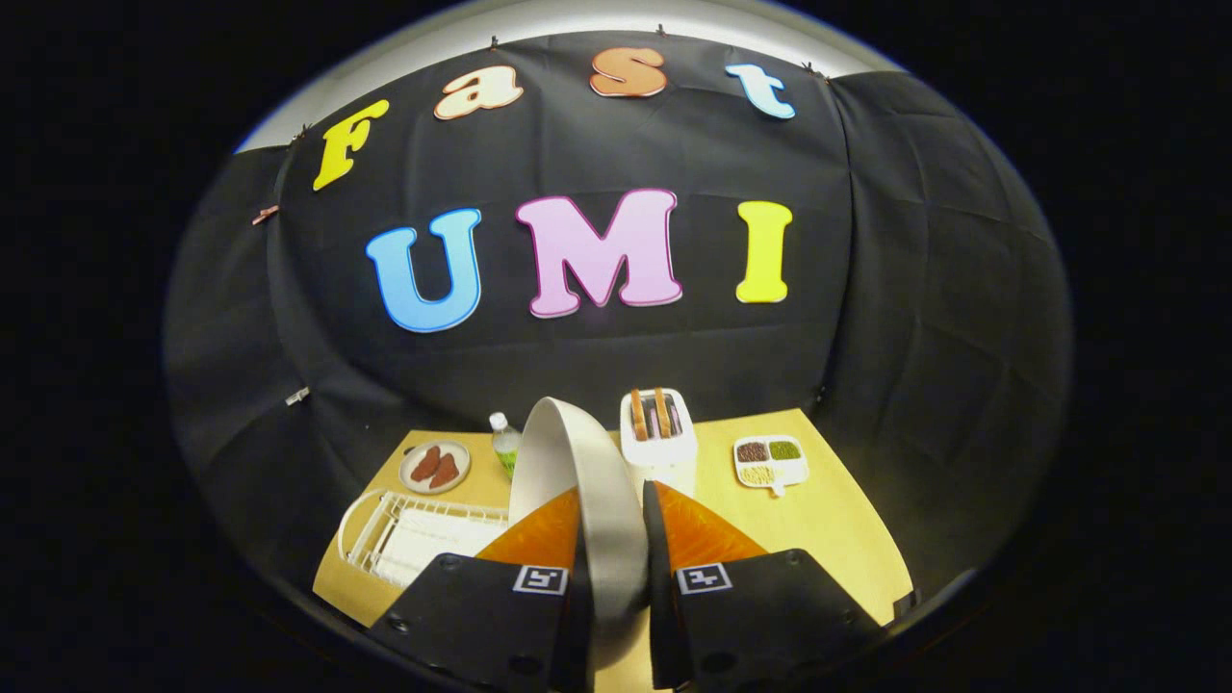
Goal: Take the plate from the dish rack, then take the spoon from the basket and place it into the plate.
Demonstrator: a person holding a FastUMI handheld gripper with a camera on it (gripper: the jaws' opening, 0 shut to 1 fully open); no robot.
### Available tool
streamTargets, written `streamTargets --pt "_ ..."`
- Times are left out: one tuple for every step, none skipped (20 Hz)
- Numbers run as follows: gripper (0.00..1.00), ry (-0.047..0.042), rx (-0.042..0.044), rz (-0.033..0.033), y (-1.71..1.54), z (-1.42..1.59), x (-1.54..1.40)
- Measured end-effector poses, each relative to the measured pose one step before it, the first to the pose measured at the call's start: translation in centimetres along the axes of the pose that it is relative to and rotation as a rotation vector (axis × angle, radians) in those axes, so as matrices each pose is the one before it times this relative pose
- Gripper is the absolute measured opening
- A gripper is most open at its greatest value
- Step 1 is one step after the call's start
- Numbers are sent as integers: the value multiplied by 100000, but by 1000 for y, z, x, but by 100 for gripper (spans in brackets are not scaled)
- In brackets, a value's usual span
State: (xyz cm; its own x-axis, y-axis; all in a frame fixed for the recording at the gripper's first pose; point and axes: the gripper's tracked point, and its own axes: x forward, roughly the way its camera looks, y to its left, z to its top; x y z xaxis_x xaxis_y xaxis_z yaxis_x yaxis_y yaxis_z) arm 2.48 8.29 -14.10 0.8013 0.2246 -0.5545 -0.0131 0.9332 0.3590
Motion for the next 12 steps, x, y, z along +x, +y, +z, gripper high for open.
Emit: streamTargets --pt "26 4362 2944 949 -1262 -1918 -622" --pt "26 4313 3207 1276 -1277 -2122 -271" --pt "26 4164 2787 1884 -1099 -2129 -16" --pt "26 3369 2350 2878 -825 -2119 75" --pt "26 2861 3557 3017 -574 -2094 302" --pt "26 3232 4124 2662 -741 -2091 123" --pt "26 2300 3859 2080 -833 -1674 329" --pt "26 1963 3790 774 -1002 -1344 395" --pt "26 1284 2063 -628 -1135 -1058 515" --pt "26 740 153 -1591 -1122 -780 483" --pt "26 1341 -1918 -1535 -1260 -820 845" --pt "26 1509 -1471 -645 -798 -839 665"
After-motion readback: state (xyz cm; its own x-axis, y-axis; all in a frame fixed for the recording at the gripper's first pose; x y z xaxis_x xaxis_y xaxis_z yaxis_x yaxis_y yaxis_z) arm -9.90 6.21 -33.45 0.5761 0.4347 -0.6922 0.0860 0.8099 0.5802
